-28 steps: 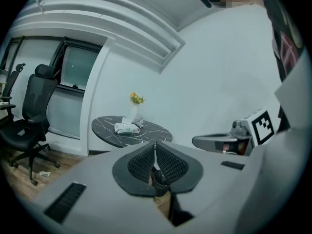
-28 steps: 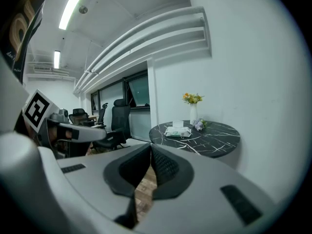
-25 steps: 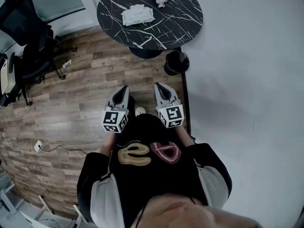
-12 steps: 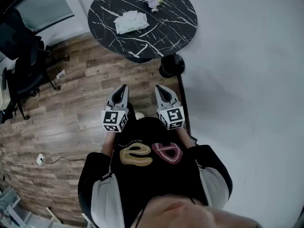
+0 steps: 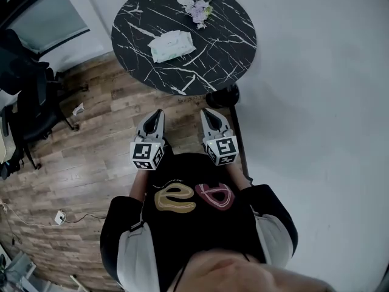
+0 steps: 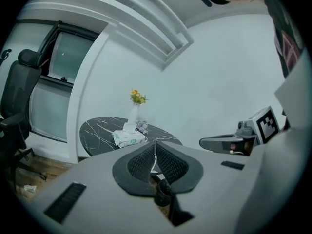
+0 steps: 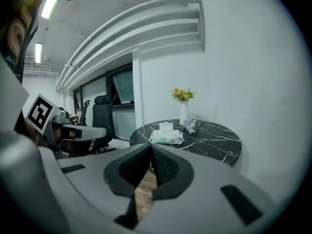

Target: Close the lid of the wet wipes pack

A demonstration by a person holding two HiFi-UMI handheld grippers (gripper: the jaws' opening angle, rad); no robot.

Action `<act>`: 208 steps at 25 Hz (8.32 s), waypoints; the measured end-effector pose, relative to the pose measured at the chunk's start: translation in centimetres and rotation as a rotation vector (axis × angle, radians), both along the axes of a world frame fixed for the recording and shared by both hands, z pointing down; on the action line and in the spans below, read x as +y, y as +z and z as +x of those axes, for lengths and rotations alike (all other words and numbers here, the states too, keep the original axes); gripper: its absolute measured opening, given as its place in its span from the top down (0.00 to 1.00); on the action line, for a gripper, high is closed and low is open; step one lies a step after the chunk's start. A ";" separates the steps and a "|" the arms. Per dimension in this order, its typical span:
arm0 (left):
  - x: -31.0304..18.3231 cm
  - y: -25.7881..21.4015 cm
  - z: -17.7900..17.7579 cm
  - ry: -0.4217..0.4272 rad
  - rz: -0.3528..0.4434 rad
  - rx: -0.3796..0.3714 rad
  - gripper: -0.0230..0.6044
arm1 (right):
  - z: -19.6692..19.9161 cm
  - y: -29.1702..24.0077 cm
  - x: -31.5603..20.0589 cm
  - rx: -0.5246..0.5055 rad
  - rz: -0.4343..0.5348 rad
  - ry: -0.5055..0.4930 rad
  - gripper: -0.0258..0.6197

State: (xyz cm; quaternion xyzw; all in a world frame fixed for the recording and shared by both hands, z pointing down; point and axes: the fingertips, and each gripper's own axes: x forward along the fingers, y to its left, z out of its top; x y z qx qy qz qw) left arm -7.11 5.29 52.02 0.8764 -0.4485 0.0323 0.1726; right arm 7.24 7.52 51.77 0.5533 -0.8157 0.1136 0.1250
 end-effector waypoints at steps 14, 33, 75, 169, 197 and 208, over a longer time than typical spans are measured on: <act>-9.2 0.2 -2.8 0.139 0.003 -0.016 0.92 | -4.7 0.6 -8.2 -0.016 -0.009 0.106 0.94; -15.1 0.3 -4.9 0.121 -0.012 -0.004 0.92 | -4.8 -0.1 -13.5 -0.023 0.002 0.171 0.94; -29.7 5.2 0.9 -0.179 -0.183 -0.121 0.92 | -0.3 -0.7 -37.4 -0.043 -0.048 -0.202 0.94; -30.7 13.4 3.3 -0.151 -0.400 -0.200 0.92 | -2.3 8.1 -36.0 0.049 -0.264 -0.277 0.94; -30.7 13.4 3.2 -0.158 -0.400 -0.199 0.92 | -2.3 9.7 -34.8 0.069 -0.312 -0.284 0.94; -30.6 13.4 3.3 -0.156 -0.398 -0.200 0.92 | -2.4 10.5 -34.4 0.085 -0.336 -0.294 0.94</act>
